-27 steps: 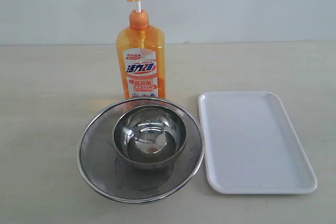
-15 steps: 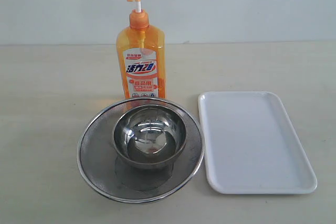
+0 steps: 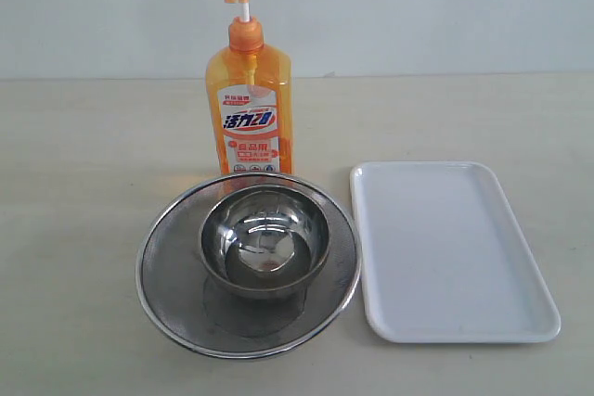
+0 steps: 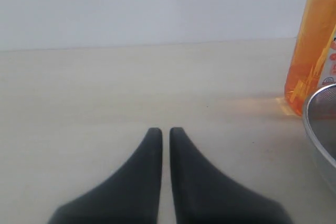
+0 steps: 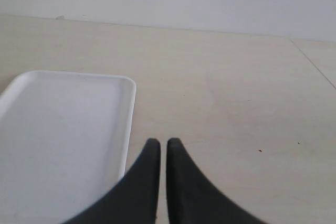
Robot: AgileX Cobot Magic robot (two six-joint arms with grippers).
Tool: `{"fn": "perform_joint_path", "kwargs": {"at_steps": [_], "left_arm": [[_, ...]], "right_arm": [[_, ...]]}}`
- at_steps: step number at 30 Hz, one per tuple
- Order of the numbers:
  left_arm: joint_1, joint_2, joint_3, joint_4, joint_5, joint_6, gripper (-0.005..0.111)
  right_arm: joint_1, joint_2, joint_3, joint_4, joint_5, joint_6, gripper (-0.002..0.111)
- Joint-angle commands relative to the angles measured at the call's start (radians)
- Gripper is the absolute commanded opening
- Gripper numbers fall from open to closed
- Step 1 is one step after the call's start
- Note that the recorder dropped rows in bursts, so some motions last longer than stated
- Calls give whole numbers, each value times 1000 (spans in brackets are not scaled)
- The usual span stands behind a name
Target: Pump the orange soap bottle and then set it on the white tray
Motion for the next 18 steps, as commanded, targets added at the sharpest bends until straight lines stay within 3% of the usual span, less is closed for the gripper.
{"fn": "perform_joint_path", "kwargs": {"at_steps": [1,9,18], "left_arm": [[-2,-2,2,-18,-42,-50,5],[-2,40,-213,-44,-52,-102,5],[-2,275,-413,-91,-68,-94,5]], "right_arm": [[-2,-6,0,-1,-7,0,3],[-2,-6,0,-1,-7,0,3],[-2,-6,0,-1,-7,0,3]]}}
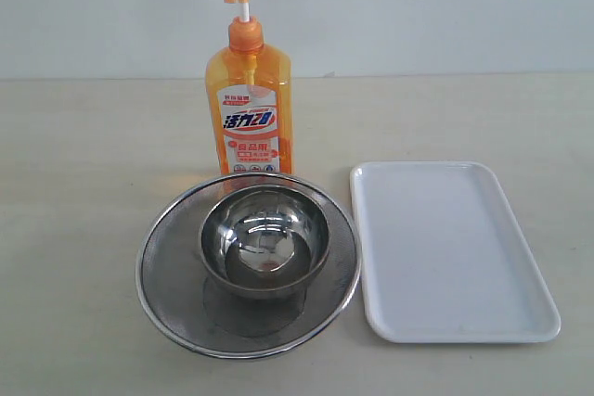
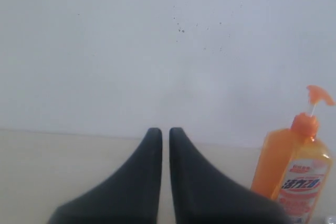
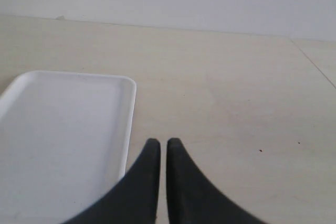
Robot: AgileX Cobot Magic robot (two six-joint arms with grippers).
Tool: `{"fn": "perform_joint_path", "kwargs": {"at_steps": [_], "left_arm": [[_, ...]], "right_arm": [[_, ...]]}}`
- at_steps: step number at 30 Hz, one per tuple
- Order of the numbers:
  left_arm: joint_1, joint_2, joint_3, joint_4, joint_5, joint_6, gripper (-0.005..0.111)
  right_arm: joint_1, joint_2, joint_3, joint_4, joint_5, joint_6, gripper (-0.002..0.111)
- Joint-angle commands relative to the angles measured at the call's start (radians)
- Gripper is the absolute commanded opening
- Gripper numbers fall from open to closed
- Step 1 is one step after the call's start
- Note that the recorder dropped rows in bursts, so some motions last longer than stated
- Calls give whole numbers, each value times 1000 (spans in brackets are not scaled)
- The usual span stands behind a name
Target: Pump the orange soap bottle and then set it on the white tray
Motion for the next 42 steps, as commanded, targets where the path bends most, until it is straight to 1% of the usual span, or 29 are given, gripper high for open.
{"fn": "perform_joint_path", "kwargs": {"at_steps": [1,5,8,14,17,20,21,23,26,27,30,31,35,37,38,39,42], "left_arm": [[-2,126,-68,-52,-35,8,5],[-13,273,-85,-128,-202,59,5],[-40,399,-85,-128,-298,59,5],[-90,616,-85,-44,-383,59,5],[-108,717,-85,-42,-465,41,5],[-147,796,-67,-19,-545,19,5],[-165,835,-56,9,-615,17,5],[-174,878,-45,54,-625,-9,5],[-172,906,-45,61,-615,-8,5],[-172,909,-45,63,-646,-8,5],[-172,910,-45,63,-677,-24,5],[-170,915,-45,66,-700,-8,5],[-170,1027,-45,206,-869,-42,5],[-141,1104,-45,282,-1007,-84,5],[-105,1151,-45,360,-1089,-107,5],[-83,1172,-45,396,-1133,-122,5],[16,1244,-50,551,-1251,-190,5]], "right_arm": [[-2,-6,0,-1,-7,0,3],[-2,-6,0,-1,-7,0,3],[-2,-6,0,-1,-11,0,3],[-2,-6,0,-1,-9,0,3],[-2,-6,0,-1,-9,0,3],[-2,-6,0,-1,-9,0,3],[-2,-6,0,-1,-9,0,3],[-2,-6,0,-1,-9,0,3],[-2,-6,0,-1,-9,0,3],[-2,-6,0,-1,-9,0,3],[-2,-6,0,-1,-9,0,3],[-2,-6,0,-1,-9,0,3],[-2,-6,0,-1,-9,0,3],[-2,-6,0,-1,-9,0,3],[-2,-6,0,-1,-9,0,3],[-2,-6,0,-1,-9,0,3],[-2,-6,0,-1,-9,0,3]]}}
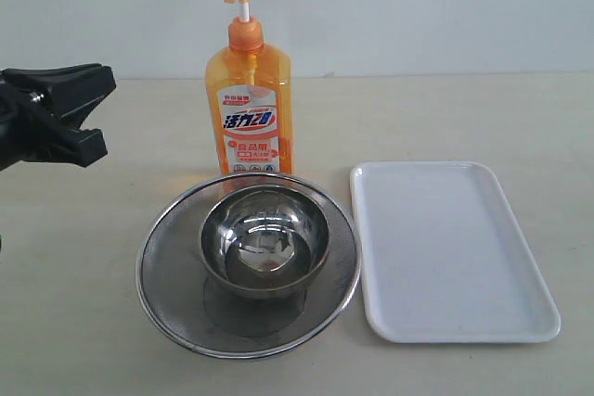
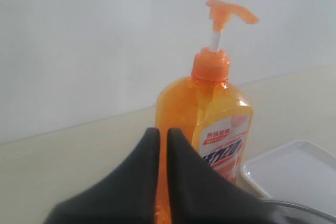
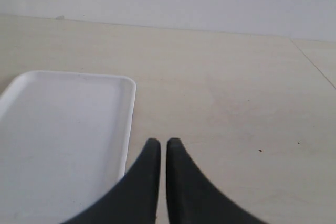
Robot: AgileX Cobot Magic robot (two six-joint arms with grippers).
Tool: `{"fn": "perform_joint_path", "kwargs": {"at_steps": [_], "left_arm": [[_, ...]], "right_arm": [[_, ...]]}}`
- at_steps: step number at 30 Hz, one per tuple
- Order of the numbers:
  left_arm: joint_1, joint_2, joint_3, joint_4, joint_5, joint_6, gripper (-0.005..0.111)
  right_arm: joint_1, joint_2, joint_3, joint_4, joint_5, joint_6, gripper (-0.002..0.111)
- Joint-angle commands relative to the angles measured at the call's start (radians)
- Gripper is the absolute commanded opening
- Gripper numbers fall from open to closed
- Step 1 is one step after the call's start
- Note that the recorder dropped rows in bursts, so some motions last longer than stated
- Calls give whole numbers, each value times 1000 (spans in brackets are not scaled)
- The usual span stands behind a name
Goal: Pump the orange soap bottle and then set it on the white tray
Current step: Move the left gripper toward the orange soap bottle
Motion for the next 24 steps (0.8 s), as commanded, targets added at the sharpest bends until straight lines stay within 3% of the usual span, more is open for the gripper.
{"fn": "perform_joint_path", "kwargs": {"at_steps": [1,4,7,11,15,17,20,24], "left_arm": [[148,109,-7,234,-235,-130,5],[247,194,-73,475,-374,-231,5],[308,290,-167,646,-390,-323,5],[309,377,-292,772,-390,-345,5],[285,436,-364,748,-390,-345,6],[271,448,-387,746,-390,-345,13],[247,460,-411,726,-390,-345,38],[221,465,-413,650,-390,-311,97]], "right_arm": [[-2,-6,0,-1,-9,0,3],[-2,-6,0,-1,-9,0,3],[-2,-6,0,-1,-9,0,3],[-2,-6,0,-1,-9,0,3],[-2,-6,0,-1,-7,0,3],[-2,-6,0,-1,-7,0,3],[-2,-6,0,-1,-7,0,3],[-2,-6,0,-1,-9,0,3]]}}
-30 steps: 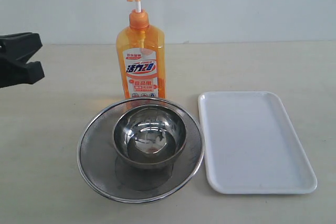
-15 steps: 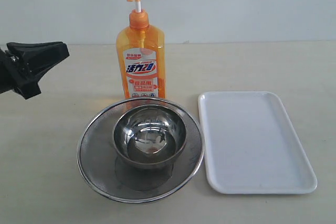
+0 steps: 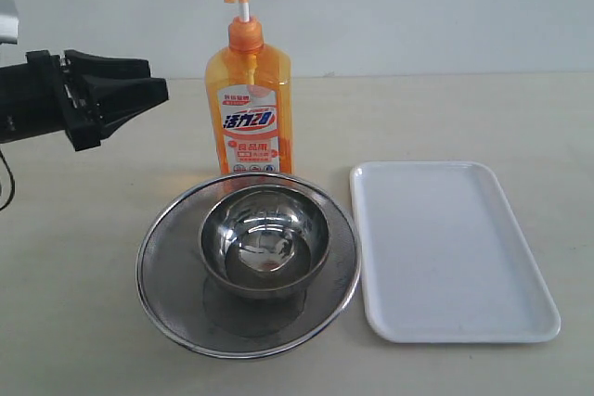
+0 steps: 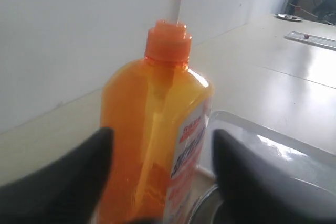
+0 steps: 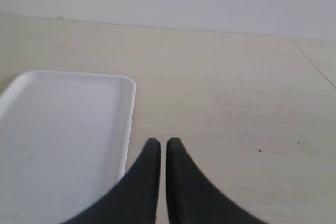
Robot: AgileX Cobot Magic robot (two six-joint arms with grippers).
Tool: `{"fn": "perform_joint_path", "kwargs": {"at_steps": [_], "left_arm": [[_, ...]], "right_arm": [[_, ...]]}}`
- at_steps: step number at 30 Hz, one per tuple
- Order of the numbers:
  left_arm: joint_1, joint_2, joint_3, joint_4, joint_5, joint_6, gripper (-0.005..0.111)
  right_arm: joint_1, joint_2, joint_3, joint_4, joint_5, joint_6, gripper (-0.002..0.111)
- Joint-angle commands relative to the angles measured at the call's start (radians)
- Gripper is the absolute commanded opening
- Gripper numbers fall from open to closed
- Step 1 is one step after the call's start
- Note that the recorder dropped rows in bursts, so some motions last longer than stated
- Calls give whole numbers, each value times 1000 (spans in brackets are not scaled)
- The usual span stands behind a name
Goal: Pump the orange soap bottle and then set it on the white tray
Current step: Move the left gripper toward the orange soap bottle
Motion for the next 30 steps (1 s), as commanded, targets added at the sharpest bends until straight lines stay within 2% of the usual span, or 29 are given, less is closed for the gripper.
{"fn": "perform_joint_path", "kwargs": {"at_steps": [1,11,30], "left_arm": [[-28,7,-9,-95,-13,32,109],[-93,69,-24,-201,-13,218,110],[-165,278,-211,-182,-13,187,109]], "right_arm": [[-2,-6,0,-1,-9,0,3],[-2,-6,0,-1,-9,0,3],[-2,-6,0,-1,-9,0,3]]}}
